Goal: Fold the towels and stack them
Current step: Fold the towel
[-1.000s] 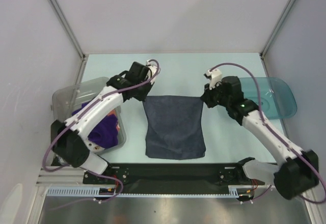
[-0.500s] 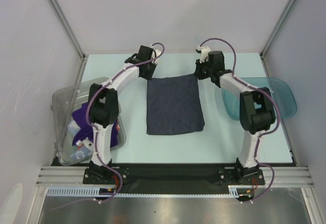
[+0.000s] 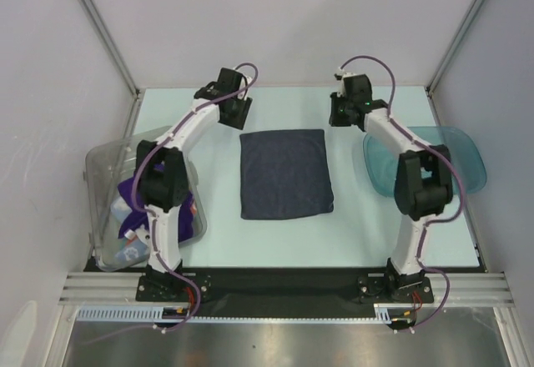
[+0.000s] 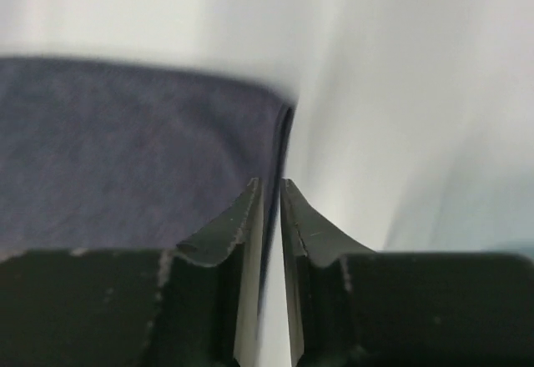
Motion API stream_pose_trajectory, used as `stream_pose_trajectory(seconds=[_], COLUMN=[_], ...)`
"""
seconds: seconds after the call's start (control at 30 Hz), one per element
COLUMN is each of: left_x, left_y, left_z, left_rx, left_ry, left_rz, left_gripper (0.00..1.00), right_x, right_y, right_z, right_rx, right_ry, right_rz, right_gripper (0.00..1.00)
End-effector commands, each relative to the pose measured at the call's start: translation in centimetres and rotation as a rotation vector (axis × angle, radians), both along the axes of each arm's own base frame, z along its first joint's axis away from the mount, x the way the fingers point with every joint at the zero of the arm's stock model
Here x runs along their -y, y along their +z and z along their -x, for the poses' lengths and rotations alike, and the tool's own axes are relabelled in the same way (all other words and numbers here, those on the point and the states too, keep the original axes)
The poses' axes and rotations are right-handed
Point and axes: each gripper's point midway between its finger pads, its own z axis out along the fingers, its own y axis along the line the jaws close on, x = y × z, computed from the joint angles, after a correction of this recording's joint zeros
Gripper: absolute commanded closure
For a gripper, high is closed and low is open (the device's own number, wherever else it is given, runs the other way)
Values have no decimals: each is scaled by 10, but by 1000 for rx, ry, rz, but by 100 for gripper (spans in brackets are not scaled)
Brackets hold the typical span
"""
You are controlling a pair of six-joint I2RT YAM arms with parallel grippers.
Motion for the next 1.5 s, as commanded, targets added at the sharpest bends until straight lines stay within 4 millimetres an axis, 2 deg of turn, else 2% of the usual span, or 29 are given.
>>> stream_pose_trajectory(seconds=[0.0, 0.03, 0.07, 0.1, 0.13, 0.17, 0.2, 0.23, 0.3, 0.33, 0.37, 0.4, 0.47, 0.57, 0.67, 0.8, 0.93, 0.97, 1.1, 1.27, 1.37, 1.4, 1.47], left_x=[12, 14, 19, 27, 35, 35, 43, 43, 49, 50, 49, 49, 39, 30, 20, 19, 22, 22, 25, 27, 21, 22, 24], left_y=[59, 75, 52, 48, 60, 36, 31, 19, 3, -5, -21, -28, -48, -64, -72, -77, -78, -81, -86, -85, -74, -65, -61], left_z=[65, 83, 108, 123, 137, 159, 173, 188, 204, 209, 222, 227, 240, 256, 262, 269, 273, 275, 276, 277, 273, 270, 267], left_rx=[40, 60, -12, -38, -18, -81, -100, -125, -168, -184, -224, -241, -271, -292, -279, -284, -275, -282, -285, -275, -226, -201, -180], left_ry=[3, 5, -15, -34, -53, -55, -62, -60, -42, -32, -25, -10, 30, 76, 129, 153, 167, 169, 179, 205, 237, 247, 250], left_rz=[126, 180, 216, 258, 322, 321, 343, 345, 360, 359, 340, 335, 273, 250, 226, 243, 290, 292, 315, 352, 354, 379, 403], left_gripper=[42, 43, 44, 45, 45, 45, 45, 45, 45, 45, 45, 45, 45, 44, 44, 43, 41, 41, 41, 42, 42, 41, 39], right_x=[-4, -12, -17, -23, -25, -36, -40, -44, -43, -39, -35, -35, -31, -30, -29, -25, -19, -15, -9, -8, -2, -4, -4], right_y=[32, 28, 36, 30, 12, 6, 7, -12, -25, -41, -49, -53, -64, -78, -80, -77, -62, -56, -56, -74, -94, -96, -103], right_z=[74, 90, 107, 120, 140, 155, 164, 183, 198, 211, 218, 223, 235, 250, 255, 258, 259, 257, 257, 263, 266, 265, 268], right_rx=[-115, -145, -149, -173, -226, -251, -250, -298, -327, -367, -379, -381, -378, -385, -373, -364, -339, -316, -300, -320, -344, -340, -352], right_ry=[-80, -52, -31, -11, 3, 35, 53, 66, 60, 43, 27, 27, 4, 1, -6, -31, -74, -95, -152, -180, -192, -185, -185], right_rz=[-113, -131, -155, -159, -149, -151, -163, -158, -152, -143, -131, -132, -130, -93, -100, -103, -112, -109, -122, -140, -102, -105, -105], right_gripper=[83, 85, 86, 86, 87, 87, 87, 87, 88, 88, 88, 88, 88, 87, 85, 82, 66, 64, 59, 59, 63, 63, 67])
